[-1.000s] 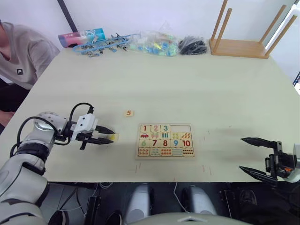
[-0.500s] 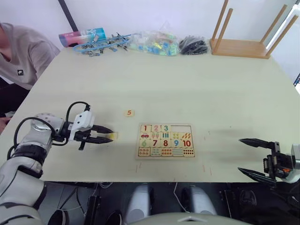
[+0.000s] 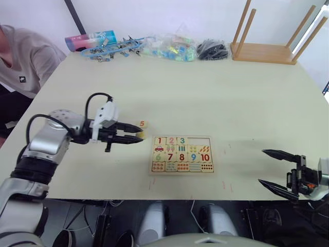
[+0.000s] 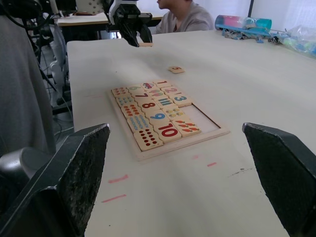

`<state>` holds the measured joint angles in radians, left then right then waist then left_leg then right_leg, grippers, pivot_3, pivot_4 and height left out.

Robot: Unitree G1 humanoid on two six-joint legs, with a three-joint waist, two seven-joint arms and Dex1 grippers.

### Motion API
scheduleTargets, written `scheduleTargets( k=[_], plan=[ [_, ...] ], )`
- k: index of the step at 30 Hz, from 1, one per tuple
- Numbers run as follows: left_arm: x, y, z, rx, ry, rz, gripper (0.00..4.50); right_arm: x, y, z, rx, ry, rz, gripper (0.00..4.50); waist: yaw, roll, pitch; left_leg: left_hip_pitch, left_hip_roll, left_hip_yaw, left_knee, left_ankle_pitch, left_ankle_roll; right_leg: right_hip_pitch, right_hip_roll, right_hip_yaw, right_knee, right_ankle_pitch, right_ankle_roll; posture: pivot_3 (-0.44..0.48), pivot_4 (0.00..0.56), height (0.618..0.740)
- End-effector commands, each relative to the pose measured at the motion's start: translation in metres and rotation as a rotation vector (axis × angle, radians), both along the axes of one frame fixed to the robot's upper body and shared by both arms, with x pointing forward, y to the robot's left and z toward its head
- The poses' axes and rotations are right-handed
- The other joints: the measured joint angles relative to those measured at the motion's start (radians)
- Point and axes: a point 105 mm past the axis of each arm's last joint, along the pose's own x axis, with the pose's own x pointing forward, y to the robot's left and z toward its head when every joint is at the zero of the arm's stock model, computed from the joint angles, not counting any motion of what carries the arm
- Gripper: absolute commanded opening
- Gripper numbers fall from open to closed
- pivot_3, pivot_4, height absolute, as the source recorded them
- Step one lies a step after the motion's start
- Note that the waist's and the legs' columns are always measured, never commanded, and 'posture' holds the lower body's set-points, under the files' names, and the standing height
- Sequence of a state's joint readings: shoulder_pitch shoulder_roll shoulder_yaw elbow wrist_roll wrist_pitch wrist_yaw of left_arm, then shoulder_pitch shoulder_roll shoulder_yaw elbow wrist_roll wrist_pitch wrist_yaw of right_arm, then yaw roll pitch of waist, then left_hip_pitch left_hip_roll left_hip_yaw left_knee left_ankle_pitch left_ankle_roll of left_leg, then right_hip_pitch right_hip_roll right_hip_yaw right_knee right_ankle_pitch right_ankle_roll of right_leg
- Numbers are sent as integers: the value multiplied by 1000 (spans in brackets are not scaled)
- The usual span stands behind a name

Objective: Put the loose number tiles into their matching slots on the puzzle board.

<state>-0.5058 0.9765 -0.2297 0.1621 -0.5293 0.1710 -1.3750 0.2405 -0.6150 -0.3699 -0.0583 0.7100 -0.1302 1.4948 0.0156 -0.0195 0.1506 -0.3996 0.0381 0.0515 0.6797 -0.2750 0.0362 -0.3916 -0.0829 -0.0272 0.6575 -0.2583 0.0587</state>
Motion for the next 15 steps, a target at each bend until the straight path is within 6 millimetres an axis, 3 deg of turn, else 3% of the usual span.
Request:
scheduleTargets(
  k=[1, 7, 15],
  plan=[
    [2, -24, 14, 11, -76, 17, 975, -4, -1, 10, -8, -54, -25, 4500, -1, 0, 0, 0, 0, 0, 0, 0, 0, 0, 0, 0, 0, 0, 0, 0, 150, 737],
    [3, -70, 6, 73, -76, -3, 975, -9, 1, 12, -3, -68, -72, 4500, 1, 0, 0, 0, 0, 0, 0, 0, 0, 0, 1, 0, 0, 0, 0, 0, 150, 737],
    [11, -106, -5, 114, -100, -33, 975, -12, 3, 10, -1, -71, -107, 4500, -1, 0, 0, 0, 0, -1, 1, 0, 0, 0, 1, 1, 0, 0, 0, 0, 150, 737]
  ],
)
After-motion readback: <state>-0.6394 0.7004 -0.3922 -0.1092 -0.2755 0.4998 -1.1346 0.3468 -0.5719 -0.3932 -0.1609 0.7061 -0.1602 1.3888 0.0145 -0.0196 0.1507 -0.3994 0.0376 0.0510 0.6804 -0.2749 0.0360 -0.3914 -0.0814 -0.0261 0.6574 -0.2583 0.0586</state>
